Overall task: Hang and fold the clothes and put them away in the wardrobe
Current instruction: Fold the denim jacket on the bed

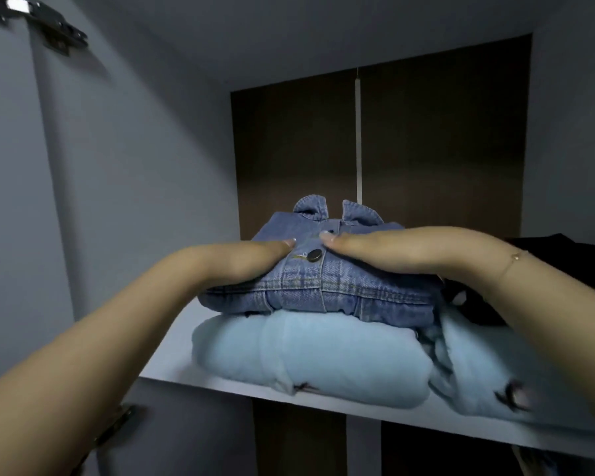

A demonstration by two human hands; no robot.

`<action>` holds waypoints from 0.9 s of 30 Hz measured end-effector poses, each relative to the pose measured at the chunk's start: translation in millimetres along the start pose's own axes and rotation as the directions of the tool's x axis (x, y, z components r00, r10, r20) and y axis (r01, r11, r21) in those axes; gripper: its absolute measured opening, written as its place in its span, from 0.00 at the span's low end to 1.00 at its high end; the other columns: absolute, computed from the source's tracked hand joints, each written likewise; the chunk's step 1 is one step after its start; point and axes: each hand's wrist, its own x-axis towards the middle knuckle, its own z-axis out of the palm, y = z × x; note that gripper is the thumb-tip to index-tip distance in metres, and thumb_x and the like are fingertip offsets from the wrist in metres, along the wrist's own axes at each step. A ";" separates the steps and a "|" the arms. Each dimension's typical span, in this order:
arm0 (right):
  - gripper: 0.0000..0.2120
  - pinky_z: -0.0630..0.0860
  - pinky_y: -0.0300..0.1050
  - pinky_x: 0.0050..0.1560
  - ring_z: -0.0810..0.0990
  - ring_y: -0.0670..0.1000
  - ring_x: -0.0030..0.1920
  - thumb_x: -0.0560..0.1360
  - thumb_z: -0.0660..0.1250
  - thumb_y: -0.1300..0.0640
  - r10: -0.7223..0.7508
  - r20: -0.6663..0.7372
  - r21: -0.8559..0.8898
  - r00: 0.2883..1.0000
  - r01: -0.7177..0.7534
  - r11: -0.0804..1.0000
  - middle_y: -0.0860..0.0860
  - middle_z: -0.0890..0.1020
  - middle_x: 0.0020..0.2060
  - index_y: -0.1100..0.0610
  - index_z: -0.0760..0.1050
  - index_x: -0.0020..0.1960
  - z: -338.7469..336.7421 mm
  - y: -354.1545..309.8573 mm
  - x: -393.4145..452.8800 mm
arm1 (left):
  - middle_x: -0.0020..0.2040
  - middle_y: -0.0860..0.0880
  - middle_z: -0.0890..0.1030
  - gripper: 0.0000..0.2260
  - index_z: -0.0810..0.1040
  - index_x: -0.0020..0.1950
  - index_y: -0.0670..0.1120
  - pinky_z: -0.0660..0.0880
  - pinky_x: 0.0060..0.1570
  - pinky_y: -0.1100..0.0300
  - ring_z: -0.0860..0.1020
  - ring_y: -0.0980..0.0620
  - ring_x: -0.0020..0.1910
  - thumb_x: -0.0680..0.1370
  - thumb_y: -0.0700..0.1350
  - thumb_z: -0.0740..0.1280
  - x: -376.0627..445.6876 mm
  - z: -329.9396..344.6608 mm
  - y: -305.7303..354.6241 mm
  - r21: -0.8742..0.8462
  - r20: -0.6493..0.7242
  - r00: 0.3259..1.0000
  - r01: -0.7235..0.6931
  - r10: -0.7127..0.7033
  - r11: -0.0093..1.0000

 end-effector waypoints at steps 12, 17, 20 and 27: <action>0.37 0.51 0.48 0.76 0.53 0.51 0.78 0.77 0.46 0.30 -0.013 -0.262 -0.198 0.965 -0.040 0.979 0.48 0.53 0.79 0.49 0.48 0.80 44.7 -10.1 -43.5 | 0.74 0.47 0.69 0.21 0.69 0.73 0.53 0.55 0.73 0.46 0.66 0.47 0.72 0.84 0.54 0.46 -55.4 33.9 -3.2 0.438 -0.404 0.880 -0.055 0.250 0.897; 0.38 0.57 0.50 0.75 0.53 0.51 0.78 0.77 0.47 0.32 -0.120 -0.487 -0.467 0.865 -0.142 0.873 0.50 0.53 0.79 0.52 0.47 0.80 84.6 -28.1 -129.7 | 0.80 0.49 0.50 0.25 0.52 0.79 0.59 0.39 0.74 0.41 0.49 0.50 0.79 0.81 0.60 0.46 -126.5 53.8 -34.5 0.564 -0.425 0.752 -0.216 0.504 0.797; 0.37 0.53 0.49 0.77 0.51 0.51 0.78 0.77 0.45 0.33 -0.069 -0.541 -0.514 0.838 -0.264 0.816 0.50 0.52 0.79 0.50 0.46 0.80 121.4 -35.7 -190.5 | 0.81 0.49 0.47 0.26 0.49 0.79 0.58 0.41 0.75 0.41 0.47 0.50 0.79 0.82 0.60 0.46 -173.3 75.1 -55.7 0.570 -0.408 0.677 -0.334 0.612 0.750; 0.36 0.43 0.49 0.78 0.42 0.49 0.79 0.79 0.38 0.33 0.201 -0.628 -0.532 0.752 -0.604 0.594 0.49 0.44 0.79 0.53 0.43 0.80 211.3 -46.0 -333.7 | 0.81 0.47 0.48 0.26 0.50 0.80 0.55 0.48 0.76 0.40 0.45 0.48 0.79 0.82 0.58 0.48 -257.0 161.3 -58.8 0.476 -0.210 0.614 -0.616 0.761 0.628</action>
